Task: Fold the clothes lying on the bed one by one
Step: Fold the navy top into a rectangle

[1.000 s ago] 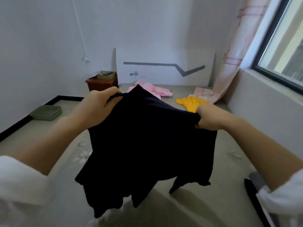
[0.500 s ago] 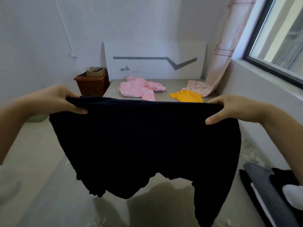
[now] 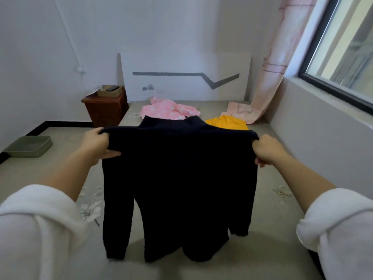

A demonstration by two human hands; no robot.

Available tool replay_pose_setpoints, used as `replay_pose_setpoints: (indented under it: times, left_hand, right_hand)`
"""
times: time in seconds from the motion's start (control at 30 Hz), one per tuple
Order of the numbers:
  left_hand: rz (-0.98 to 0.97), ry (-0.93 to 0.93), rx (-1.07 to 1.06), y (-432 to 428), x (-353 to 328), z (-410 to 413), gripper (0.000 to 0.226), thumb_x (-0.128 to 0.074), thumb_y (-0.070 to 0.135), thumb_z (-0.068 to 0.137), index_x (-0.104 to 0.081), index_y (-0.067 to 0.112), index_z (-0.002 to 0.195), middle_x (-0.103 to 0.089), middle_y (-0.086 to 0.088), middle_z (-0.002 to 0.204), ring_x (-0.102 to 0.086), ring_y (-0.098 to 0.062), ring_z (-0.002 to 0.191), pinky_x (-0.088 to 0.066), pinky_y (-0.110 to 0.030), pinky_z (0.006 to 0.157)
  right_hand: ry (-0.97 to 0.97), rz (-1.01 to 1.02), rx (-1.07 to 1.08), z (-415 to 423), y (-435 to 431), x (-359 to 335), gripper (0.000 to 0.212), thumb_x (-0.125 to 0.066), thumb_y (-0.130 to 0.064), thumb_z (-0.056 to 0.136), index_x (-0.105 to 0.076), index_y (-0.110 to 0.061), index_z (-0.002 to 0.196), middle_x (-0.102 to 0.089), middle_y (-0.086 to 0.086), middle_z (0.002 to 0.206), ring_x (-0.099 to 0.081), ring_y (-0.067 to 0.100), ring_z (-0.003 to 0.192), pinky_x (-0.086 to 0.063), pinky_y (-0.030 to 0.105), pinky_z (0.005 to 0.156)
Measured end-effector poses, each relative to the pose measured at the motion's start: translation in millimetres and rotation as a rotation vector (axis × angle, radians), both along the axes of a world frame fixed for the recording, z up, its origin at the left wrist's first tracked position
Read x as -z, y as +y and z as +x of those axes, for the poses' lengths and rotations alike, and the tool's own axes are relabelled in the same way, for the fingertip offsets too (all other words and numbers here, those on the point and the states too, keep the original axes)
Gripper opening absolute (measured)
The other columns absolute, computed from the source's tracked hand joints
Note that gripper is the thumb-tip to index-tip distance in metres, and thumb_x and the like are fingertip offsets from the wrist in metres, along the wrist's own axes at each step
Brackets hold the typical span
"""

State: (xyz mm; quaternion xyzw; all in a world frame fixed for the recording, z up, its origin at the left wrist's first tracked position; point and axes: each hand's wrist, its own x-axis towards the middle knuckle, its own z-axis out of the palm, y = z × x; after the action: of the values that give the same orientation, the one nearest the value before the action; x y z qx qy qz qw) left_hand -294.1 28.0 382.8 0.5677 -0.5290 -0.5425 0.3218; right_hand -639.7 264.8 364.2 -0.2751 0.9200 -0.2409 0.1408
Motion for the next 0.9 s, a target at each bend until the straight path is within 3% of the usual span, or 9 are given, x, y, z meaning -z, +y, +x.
replay_pose_setpoints:
  times: [0.07,0.13,0.2,0.37,0.43,0.57,0.7,0.83,0.9]
  left_hand:
    - [-0.096,0.088,-0.013,-12.0,-5.2,-19.1,0.032,-0.034,0.009,0.101,-0.055,0.021,0.122,-0.054,-0.01,0.122,-0.054,-0.028,0.1,-0.057,-0.043,0.07]
    - [-0.349,0.034,-0.081,-19.3,-12.1,-34.0,0.034,-0.033,0.011,0.099,-0.058,0.029,0.113,-0.058,-0.009,0.123,-0.053,-0.021,0.097,-0.048,-0.038,0.087]
    - [-0.525,0.014,-0.167,-25.1,-17.6,-39.3,0.037,-0.035,0.012,0.096,-0.061,0.029,0.116,-0.061,-0.003,0.12,-0.054,-0.017,0.102,-0.044,-0.027,0.09]
    - [-0.802,0.014,-0.109,-20.2,8.4,-20.0,0.036,-0.037,0.01,0.09,-0.062,0.02,0.113,-0.056,-0.002,0.126,-0.05,-0.005,0.12,-0.035,-0.011,0.1]
    - [-0.855,-0.035,-0.053,-4.0,37.4,-3.2,0.036,-0.039,0.009,0.09,-0.062,0.021,0.114,-0.047,-0.013,0.139,-0.038,-0.022,0.135,-0.031,-0.025,0.111]
    - [-0.738,-0.15,-0.025,51.4,98.4,33.1,0.037,-0.044,0.001,0.096,-0.061,0.021,0.122,-0.031,-0.007,0.154,-0.022,-0.016,0.143,-0.02,-0.017,0.109]
    - [-0.604,-0.281,0.074,102.8,170.0,75.6,0.035,-0.046,0.0,0.096,-0.062,0.02,0.12,-0.024,-0.003,0.157,-0.024,-0.013,0.14,-0.034,-0.035,0.107]
    - [-0.378,-0.468,0.28,147.3,242.0,115.5,0.041,-0.045,0.005,0.098,-0.056,0.034,0.124,-0.012,0.006,0.16,-0.047,-0.003,0.107,-0.045,-0.034,0.079]
    - [-0.23,-0.55,0.363,165.9,278.8,130.5,0.042,-0.044,0.007,0.099,-0.053,0.033,0.13,-0.006,0.001,0.161,-0.052,-0.015,0.116,-0.044,-0.031,0.083]
  right_hand:
    - [-0.283,-0.303,0.107,-6.1,-19.2,-12.2,0.026,-0.029,-0.011,0.094,-0.052,-0.002,0.105,-0.067,0.019,0.072,-0.063,0.029,0.053,-0.048,0.027,0.046]
    - [-0.229,-0.514,0.107,-13.6,-30.7,-25.2,0.035,-0.031,-0.007,0.095,-0.057,-0.007,0.117,-0.062,0.011,0.089,-0.057,0.025,0.07,-0.043,0.028,0.06]
    - [-0.065,-0.63,0.067,-16.9,-31.7,-34.2,0.04,-0.032,-0.006,0.093,-0.062,-0.014,0.119,-0.059,0.004,0.101,-0.056,0.025,0.091,-0.039,0.027,0.074]
    - [0.194,-0.589,-0.028,-9.9,-9.7,-15.5,0.046,-0.034,-0.002,0.089,-0.06,-0.018,0.124,-0.056,-0.003,0.107,-0.049,0.015,0.1,-0.036,0.025,0.085]
    - [0.192,-0.541,-0.065,-3.2,3.7,5.6,0.046,-0.036,-0.001,0.09,-0.059,-0.018,0.126,-0.058,-0.001,0.112,-0.049,0.016,0.102,-0.035,0.025,0.085]
    - [0.141,-0.392,-0.155,4.6,33.9,71.4,0.045,-0.04,0.001,0.091,-0.058,-0.015,0.129,-0.061,0.01,0.123,-0.054,0.028,0.113,-0.04,0.035,0.091]
    - [0.055,-0.169,-0.19,20.3,74.8,158.1,0.043,-0.043,-0.005,0.095,-0.054,-0.015,0.135,-0.058,0.014,0.131,-0.051,0.034,0.12,-0.041,0.042,0.098]
    - [-0.054,0.115,-0.199,50.9,114.3,239.6,0.042,-0.043,-0.012,0.097,-0.048,-0.017,0.139,-0.052,0.013,0.138,-0.047,0.034,0.125,-0.042,0.045,0.1]
    - [-0.092,0.268,-0.215,70.3,131.8,273.1,0.044,-0.042,-0.014,0.098,-0.044,-0.019,0.142,-0.048,0.012,0.141,-0.046,0.033,0.126,-0.042,0.044,0.1]
